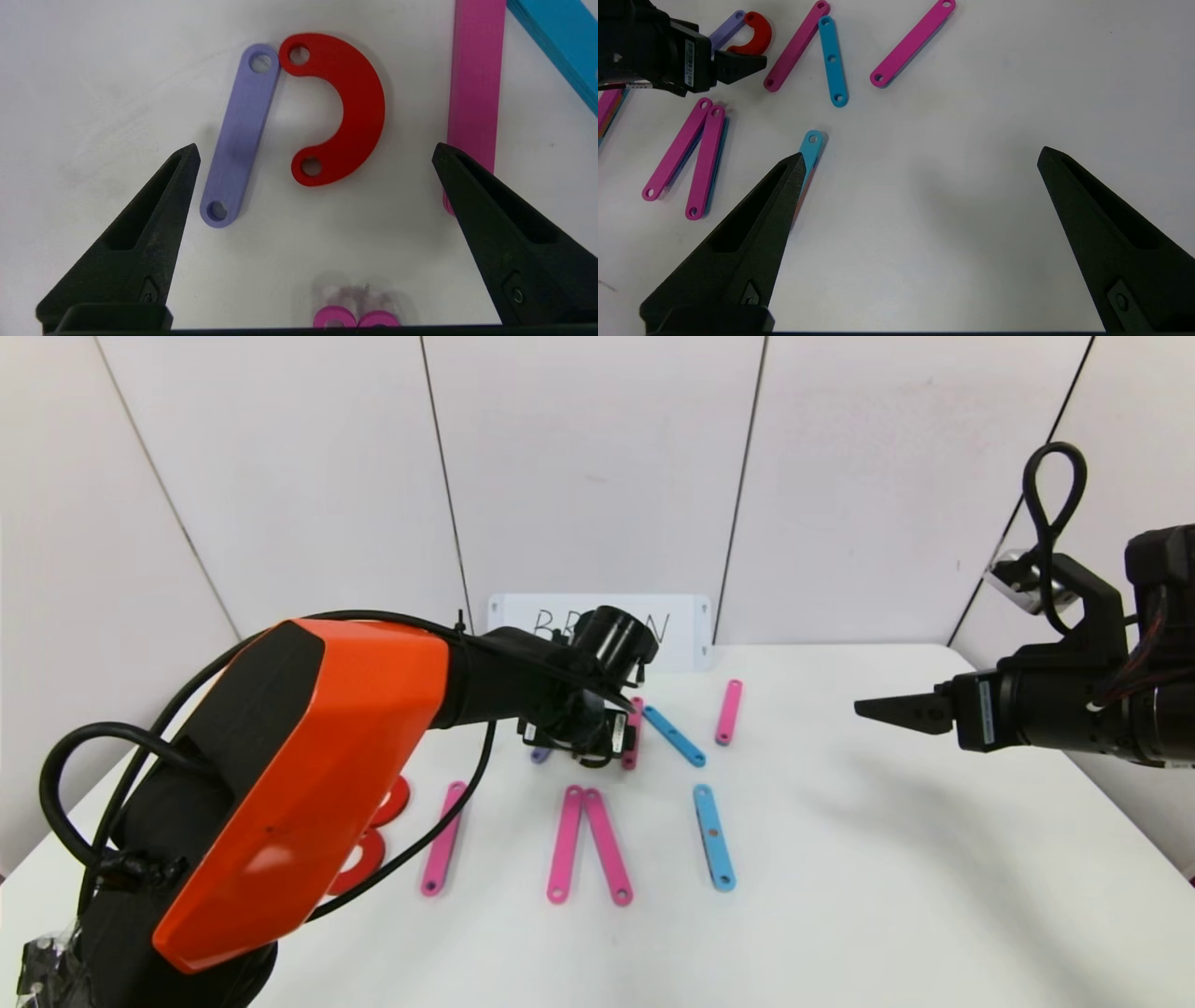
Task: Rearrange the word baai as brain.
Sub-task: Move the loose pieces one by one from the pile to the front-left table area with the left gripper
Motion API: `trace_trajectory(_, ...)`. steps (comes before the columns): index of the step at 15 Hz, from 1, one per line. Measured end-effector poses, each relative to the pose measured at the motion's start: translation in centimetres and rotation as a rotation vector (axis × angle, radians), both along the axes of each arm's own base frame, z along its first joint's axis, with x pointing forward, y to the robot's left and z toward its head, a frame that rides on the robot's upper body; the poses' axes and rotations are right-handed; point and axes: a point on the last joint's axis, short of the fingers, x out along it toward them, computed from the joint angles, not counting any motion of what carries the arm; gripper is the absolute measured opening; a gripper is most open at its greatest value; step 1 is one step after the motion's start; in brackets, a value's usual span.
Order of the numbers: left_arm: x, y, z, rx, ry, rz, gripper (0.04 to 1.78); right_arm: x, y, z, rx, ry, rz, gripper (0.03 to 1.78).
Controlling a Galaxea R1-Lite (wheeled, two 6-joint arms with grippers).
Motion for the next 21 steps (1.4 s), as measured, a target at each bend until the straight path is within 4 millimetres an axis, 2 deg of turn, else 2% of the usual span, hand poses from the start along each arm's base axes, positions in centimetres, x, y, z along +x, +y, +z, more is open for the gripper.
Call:
trace_trajectory(10,0.0,-0.5,-0.6,0.011,-0.015,0.012,1.74,0.0,0.0,0.0,0.0,0.002,0.0,1.74)
trace_trajectory(14,0.6,-1.0,-0.5,-0.047,-0.076,0.014,1.74,0.0,0.0,0.0,0.0,0.002,0.0,1.74)
trace_trajectory(21,0.6,-1.3,-1.1,-0.055,-0.065,0.02,1.74,-0.1,0.0,0.0,0.0,0.002,-0.002,1.74)
